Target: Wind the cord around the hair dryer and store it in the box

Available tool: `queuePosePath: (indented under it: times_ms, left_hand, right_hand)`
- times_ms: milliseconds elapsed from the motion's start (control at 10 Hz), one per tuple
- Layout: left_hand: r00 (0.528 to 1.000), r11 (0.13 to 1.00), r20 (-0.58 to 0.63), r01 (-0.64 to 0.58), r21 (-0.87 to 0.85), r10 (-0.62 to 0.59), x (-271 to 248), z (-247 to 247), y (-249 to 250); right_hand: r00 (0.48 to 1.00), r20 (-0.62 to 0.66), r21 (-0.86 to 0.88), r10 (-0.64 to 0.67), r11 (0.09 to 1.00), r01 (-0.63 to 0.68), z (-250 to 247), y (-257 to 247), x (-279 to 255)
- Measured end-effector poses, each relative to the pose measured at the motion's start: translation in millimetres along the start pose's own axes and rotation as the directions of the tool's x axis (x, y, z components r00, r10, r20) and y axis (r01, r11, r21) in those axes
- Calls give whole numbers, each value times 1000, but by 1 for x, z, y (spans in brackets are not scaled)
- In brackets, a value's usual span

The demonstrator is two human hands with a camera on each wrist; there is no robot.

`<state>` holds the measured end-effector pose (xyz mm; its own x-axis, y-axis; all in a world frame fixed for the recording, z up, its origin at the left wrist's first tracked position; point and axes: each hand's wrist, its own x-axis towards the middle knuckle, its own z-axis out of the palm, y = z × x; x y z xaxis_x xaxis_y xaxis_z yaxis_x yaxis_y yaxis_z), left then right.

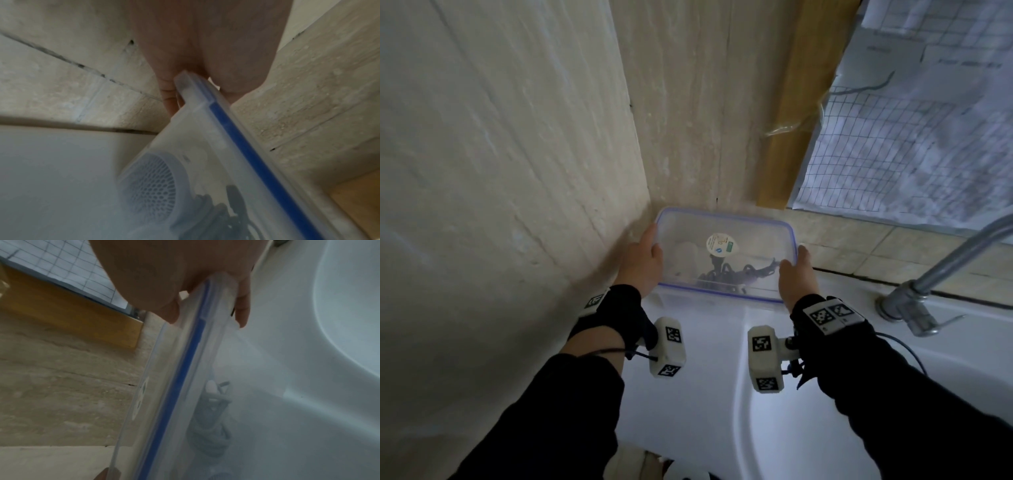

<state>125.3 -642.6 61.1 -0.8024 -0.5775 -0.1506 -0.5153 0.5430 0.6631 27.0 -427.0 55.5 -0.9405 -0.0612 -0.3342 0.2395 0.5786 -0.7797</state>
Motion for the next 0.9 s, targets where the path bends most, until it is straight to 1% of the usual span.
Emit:
queuePosePath:
  times_ms: [200, 500, 600, 700, 800, 900]
  left_hand:
    - [999, 999, -29, -19, -27, 18, 0, 7, -1]
    - [1000, 999, -5, 1, -48, -1, -6, 6, 0]
    - [1000, 999, -6, 8, -42, -8, -6, 7, 0]
    - [999, 998, 24, 41, -52, -39, -10, 3, 2]
    - [998, 994, -19, 52, -99, -54, -17, -6, 6]
    - [987, 981, -124, 84, -177, -107, -34, -24, 15]
  right_hand:
    - [999, 7, 22, -33, 999, 32, 2, 6, 2]
    - [999, 45, 107, -22, 994, 18, 0, 11, 4]
    - [999, 47, 99, -10, 995, 5, 0, 12, 5]
    - [997, 77, 64, 16, 998, -21, -3, 8, 4]
    - [986, 143, 32, 87, 995, -93, -12, 2, 3]
    - [994, 70, 87, 89, 992, -95, -32, -6, 4]
